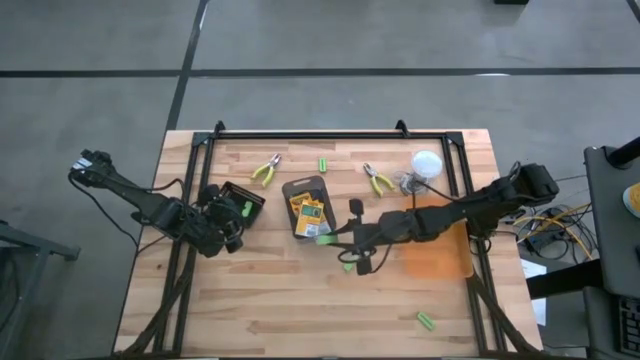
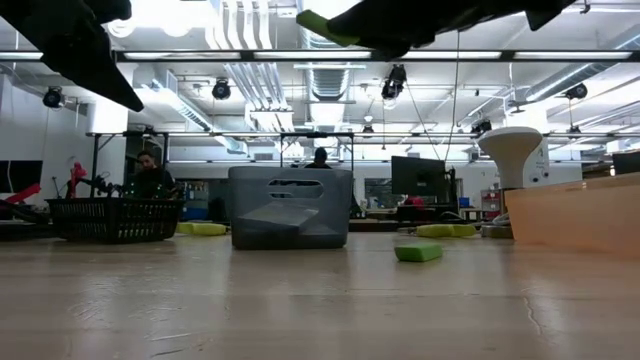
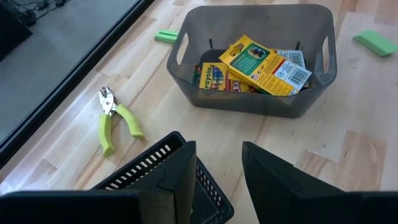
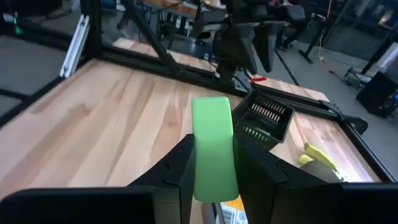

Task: Pick & Place School Supplies
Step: Put the light green eraser into the black bin

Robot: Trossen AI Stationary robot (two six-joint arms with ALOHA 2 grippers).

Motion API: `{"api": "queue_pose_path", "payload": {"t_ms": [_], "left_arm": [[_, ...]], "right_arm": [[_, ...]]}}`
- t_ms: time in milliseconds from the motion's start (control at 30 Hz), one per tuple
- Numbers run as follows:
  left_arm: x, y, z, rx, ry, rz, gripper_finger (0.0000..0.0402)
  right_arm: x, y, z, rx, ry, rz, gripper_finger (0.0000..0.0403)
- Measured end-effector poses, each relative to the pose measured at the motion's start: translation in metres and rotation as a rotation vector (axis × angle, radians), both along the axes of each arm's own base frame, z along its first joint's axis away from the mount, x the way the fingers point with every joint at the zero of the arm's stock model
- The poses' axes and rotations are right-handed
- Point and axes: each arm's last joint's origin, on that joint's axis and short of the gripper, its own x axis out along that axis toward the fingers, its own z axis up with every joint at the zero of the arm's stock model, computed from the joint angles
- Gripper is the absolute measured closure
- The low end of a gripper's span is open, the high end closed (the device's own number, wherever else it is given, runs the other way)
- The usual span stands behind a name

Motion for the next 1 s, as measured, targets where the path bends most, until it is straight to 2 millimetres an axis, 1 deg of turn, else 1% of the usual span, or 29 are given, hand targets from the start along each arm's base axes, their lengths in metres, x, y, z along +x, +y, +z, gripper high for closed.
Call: {"api": "queue_pose_path", "payload": {"t_ms": [267, 333, 467, 567, 700, 800, 900, 1000], "left_arm": [[0.001, 0.000, 0.000, -0.001, -0.013, 0.004, 0.0266], [0.002, -0.001, 0.000, -0.005, -0.020, 0.006, 0.0266], [0.007, -0.004, 0.001, -0.069, -0.076, 0.040, 0.0266], [0.011, -0.006, 0.004, -0.122, -0.156, 0.085, 0.0266], [0.020, -0.010, 0.008, -0.277, -0.313, 0.186, 0.0266], [0.030, -0.016, 0.011, -0.473, -0.440, 0.261, 0.0266], [0.040, -0.024, 0.015, -0.594, -0.481, 0.217, 0.0266], [0.052, -0.032, 0.018, -0.642, -0.501, 0.114, 0.0266]], "right_arm": [[0.015, 0.003, -0.005, -0.069, 0.065, 0.014, 0.0315], [0.020, 0.004, -0.003, -0.071, 0.074, 0.013, 0.0315], [0.028, 0.006, -0.003, -0.077, 0.107, 0.013, 0.0311], [0.034, 0.008, -0.004, -0.081, 0.126, 0.013, 0.0311], [0.040, 0.009, -0.006, -0.091, 0.148, 0.013, 0.0310], [0.042, 0.009, -0.006, -0.105, 0.150, 0.012, 0.0310], [0.043, 0.010, -0.003, -0.120, 0.140, 0.017, 0.0310], [0.044, 0.010, -0.001, -0.118, 0.134, 0.017, 0.0310]]}}
